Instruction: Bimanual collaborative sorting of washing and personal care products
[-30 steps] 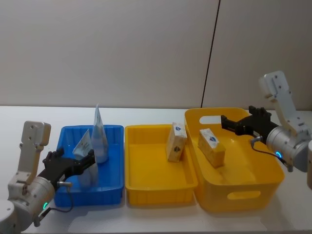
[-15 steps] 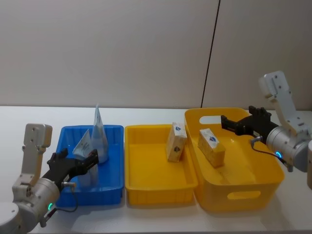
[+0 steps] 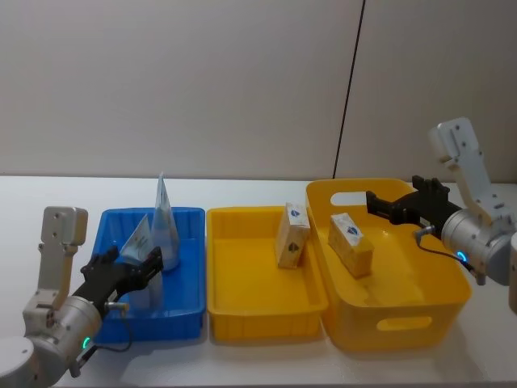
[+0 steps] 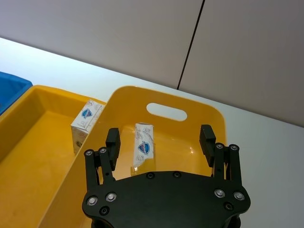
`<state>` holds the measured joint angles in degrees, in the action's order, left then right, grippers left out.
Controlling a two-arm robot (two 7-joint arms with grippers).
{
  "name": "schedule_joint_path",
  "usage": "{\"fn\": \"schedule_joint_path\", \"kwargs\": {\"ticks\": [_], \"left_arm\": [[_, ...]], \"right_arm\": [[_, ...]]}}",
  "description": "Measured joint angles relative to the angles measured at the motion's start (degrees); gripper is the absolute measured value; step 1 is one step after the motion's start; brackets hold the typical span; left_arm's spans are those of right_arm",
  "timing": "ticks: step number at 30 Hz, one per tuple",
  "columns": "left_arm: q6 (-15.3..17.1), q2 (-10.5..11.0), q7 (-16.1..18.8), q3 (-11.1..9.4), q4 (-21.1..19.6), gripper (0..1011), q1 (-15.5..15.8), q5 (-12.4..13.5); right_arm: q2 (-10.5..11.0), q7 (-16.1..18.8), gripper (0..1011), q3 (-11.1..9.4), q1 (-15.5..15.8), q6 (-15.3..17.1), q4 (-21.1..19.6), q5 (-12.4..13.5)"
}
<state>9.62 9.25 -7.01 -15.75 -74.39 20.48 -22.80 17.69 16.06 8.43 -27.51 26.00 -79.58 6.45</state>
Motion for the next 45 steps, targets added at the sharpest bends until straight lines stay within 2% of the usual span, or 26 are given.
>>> {"fn": "schedule_joint_path", "kwargs": {"ticks": [8, 9, 16, 45], "left_arm": [[-0.15, -0.13, -0.05, 0.04, 0.16, 654, 0.03, -0.05], [-0.17, -0.15, -0.06, 0.05, 0.18, 595, 0.05, -0.06], [-0.22, -0.2, -0.09, 0.07, 0.23, 488, 0.05, -0.07], [-0.3, -0.28, -0.09, 0.07, 0.32, 323, 0.04, -0.05]], "right_arm": [[0.0, 0.0, 1002, 0.0, 0.0, 0.0, 0.0, 0.0], [0.0, 0.0, 1002, 0.0, 0.0, 0.0, 0.0, 0.0], [0.0, 0.0, 1002, 0.0, 0.0, 0.0, 0.0, 0.0], [0.0, 0.0, 1002, 0.0, 0.0, 0.0, 0.0, 0.0]]}}
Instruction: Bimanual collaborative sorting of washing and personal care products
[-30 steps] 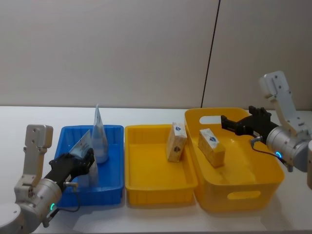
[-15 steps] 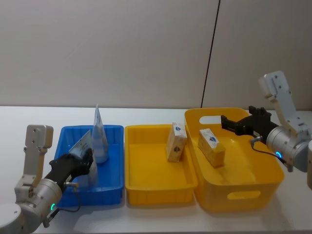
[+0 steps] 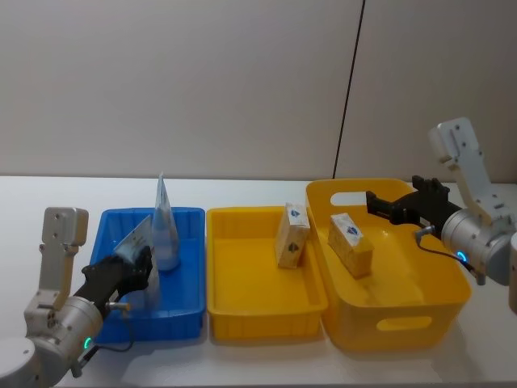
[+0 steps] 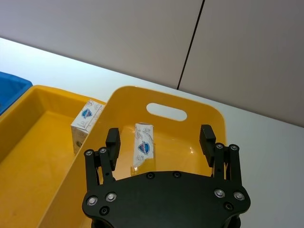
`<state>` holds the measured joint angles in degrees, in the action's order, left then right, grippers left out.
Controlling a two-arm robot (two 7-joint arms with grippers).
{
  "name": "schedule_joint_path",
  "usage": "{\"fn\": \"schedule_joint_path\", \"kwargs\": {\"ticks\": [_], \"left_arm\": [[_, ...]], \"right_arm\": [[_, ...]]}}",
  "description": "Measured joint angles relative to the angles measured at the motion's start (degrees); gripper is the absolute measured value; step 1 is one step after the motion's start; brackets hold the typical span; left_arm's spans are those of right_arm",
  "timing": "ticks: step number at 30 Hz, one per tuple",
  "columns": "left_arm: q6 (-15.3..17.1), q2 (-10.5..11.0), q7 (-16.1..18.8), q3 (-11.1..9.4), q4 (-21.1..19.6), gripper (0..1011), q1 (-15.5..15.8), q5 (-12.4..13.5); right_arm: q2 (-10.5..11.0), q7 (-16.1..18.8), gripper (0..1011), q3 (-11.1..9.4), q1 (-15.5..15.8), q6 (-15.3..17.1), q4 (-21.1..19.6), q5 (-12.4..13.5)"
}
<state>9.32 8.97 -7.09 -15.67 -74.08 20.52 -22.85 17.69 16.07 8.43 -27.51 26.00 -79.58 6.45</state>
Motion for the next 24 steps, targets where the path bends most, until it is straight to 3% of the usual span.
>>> {"fn": "schedule_joint_path", "kwargs": {"ticks": [24], "left_arm": [[2.49, 1.33, -0.95, -0.16, -2.81, 252, 0.33, 1.75]], "right_arm": [[0.0, 0.0, 1002, 0.0, 0.0, 0.0, 0.0, 0.0]]}}
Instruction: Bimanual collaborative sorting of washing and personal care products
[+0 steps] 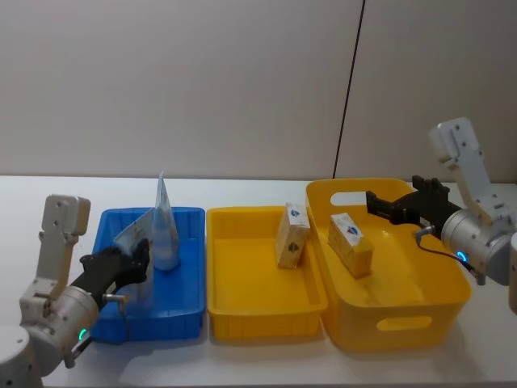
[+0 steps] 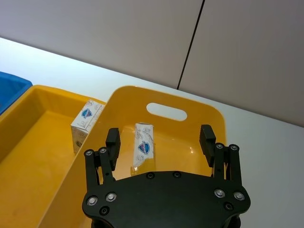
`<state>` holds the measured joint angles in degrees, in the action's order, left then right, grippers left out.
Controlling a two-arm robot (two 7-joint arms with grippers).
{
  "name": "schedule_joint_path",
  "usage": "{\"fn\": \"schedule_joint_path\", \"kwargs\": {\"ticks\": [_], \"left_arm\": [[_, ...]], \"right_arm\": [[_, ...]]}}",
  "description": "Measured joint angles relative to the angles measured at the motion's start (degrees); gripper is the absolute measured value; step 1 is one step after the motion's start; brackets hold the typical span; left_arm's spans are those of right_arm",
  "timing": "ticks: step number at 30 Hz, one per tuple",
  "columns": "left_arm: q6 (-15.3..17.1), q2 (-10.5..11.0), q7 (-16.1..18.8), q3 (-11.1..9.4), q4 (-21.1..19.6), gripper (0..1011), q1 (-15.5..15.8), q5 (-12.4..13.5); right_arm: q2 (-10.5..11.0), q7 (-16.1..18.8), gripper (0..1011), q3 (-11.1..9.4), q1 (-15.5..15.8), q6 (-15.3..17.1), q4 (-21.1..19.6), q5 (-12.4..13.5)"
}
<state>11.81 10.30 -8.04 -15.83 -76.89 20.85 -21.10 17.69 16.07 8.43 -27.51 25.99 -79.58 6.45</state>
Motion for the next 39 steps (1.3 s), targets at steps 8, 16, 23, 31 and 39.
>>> {"fn": "schedule_joint_path", "kwargs": {"ticks": [8, 16, 23, 31, 39], "left_arm": [[2.25, 0.81, -1.59, 0.64, -2.53, 253, -0.07, -0.93], [5.34, 2.4, -4.25, 1.34, -7.45, 253, -0.26, -3.12], [7.31, 3.55, -5.9, 1.81, -11.87, 252, -0.13, -4.59], [8.35, 3.98, -6.92, 1.64, -14.75, 252, 0.82, -5.55], [8.75, 3.96, -7.4, 0.93, -16.04, 252, 1.97, -6.14]], "right_arm": [[0.0, 0.0, 1002, 0.0, 0.0, 0.0, 0.0, 0.0], [0.0, 0.0, 1002, 0.0, 0.0, 0.0, 0.0, 0.0], [0.0, 0.0, 1002, 0.0, 0.0, 0.0, 0.0, 0.0], [0.15, 0.26, 1002, 0.35, -0.02, -0.49, 0.0, -0.21], [1.26, 2.57, 1002, 1.87, -0.15, -3.1, -0.25, -0.67]]}}
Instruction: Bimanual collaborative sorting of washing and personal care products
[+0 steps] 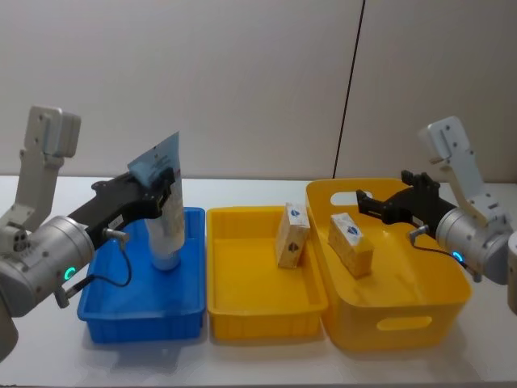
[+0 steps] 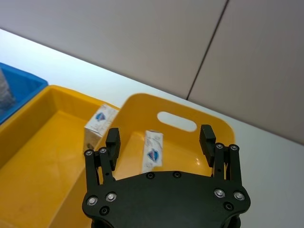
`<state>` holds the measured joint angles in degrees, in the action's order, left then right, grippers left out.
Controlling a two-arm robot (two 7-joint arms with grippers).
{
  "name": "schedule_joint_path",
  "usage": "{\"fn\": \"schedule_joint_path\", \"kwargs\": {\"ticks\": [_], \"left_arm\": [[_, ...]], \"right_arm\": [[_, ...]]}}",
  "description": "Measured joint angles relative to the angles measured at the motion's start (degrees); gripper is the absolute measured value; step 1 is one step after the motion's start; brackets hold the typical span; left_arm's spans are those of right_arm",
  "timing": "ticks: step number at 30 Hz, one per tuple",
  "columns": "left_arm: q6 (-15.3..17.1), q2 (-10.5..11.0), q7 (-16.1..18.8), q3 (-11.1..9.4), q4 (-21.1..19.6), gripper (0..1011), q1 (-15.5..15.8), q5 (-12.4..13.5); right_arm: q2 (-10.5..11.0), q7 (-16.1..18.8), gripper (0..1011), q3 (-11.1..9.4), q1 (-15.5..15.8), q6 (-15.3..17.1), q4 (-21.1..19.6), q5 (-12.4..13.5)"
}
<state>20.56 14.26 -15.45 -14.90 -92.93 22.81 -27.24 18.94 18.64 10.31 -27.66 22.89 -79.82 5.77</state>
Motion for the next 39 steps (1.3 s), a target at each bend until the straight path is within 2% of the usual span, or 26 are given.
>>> {"fn": "schedule_joint_path", "kwargs": {"ticks": [18, 31, 39], "left_arm": [[-0.33, 0.13, 0.06, -1.85, -0.61, 252, 1.54, 0.06], [-1.23, 0.23, 0.87, -2.7, -0.48, 252, 1.98, 0.29], [-1.56, 0.35, 1.28, -3.04, -0.54, 252, 1.99, 0.23]], "right_arm": [[3.4, 9.18, 1002, 4.22, -0.33, -5.88, -1.68, 1.23], [5.45, 18.07, 1002, 8.31, -1.56, -9.39, -2.33, 3.06], [5.93, 22.9, 1002, 11.06, -2.81, -10.98, -2.1, 3.95]]}}
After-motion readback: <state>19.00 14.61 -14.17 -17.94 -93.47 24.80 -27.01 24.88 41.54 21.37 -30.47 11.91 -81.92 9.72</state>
